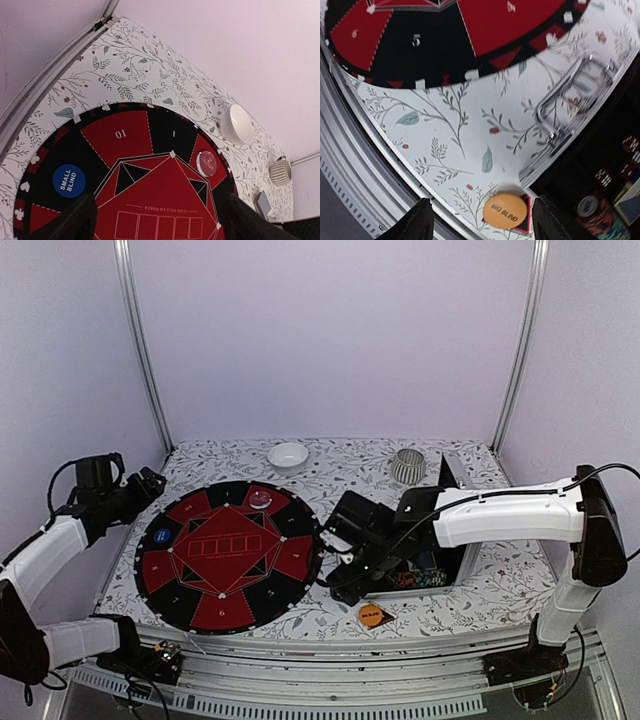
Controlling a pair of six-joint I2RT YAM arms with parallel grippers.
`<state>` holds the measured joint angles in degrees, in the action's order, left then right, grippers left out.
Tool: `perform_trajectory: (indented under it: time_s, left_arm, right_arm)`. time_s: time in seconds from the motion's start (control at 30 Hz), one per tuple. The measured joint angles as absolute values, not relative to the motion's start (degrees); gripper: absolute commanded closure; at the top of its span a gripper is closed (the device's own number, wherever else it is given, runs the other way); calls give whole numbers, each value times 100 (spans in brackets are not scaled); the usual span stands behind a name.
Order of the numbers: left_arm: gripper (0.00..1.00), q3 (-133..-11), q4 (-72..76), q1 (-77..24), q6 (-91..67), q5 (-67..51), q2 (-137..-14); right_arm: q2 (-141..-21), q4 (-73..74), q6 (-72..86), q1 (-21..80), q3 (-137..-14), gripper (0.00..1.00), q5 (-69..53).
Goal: Distribute texas hold em gaming equipment
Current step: Place the small blind button at position 9, then pick up the big blind button from the center of the board.
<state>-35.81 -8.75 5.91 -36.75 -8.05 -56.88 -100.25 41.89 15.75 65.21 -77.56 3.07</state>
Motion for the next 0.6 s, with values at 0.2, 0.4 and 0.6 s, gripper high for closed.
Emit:
perform_trajectory:
  time_s: [0.2,0.4,0.6]
  left_arm:
    - [16,-3601,-1203,185,-3548,-827,-5599]
    - [18,-3802,-1551,-523,-3433,-864,-5496]
    - [19,-3887,-1656,-1496,-3426,-985,-5603]
  right_arm:
    - [-10210,4591,2482,6733,-7249,34,344]
    - [-10267,4565,2923,6705,-7013,29,303]
    - [-10545,4525,3004,6705,-6932,21,314]
